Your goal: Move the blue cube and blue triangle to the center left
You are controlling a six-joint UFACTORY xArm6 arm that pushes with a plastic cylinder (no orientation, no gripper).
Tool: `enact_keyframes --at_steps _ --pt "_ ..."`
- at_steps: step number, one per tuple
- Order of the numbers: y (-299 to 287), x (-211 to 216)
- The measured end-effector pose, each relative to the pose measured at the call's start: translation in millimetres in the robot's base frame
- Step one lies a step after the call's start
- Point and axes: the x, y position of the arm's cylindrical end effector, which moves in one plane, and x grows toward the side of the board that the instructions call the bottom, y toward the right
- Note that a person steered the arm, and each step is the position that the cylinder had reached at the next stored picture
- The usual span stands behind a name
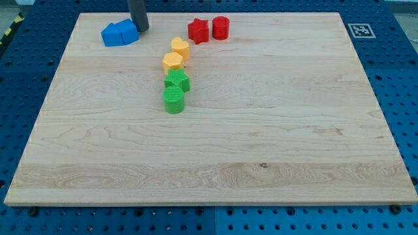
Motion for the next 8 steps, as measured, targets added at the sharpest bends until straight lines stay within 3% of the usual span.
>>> enact_keyframes --at_steps 8 --pt "-67.6 16.4"
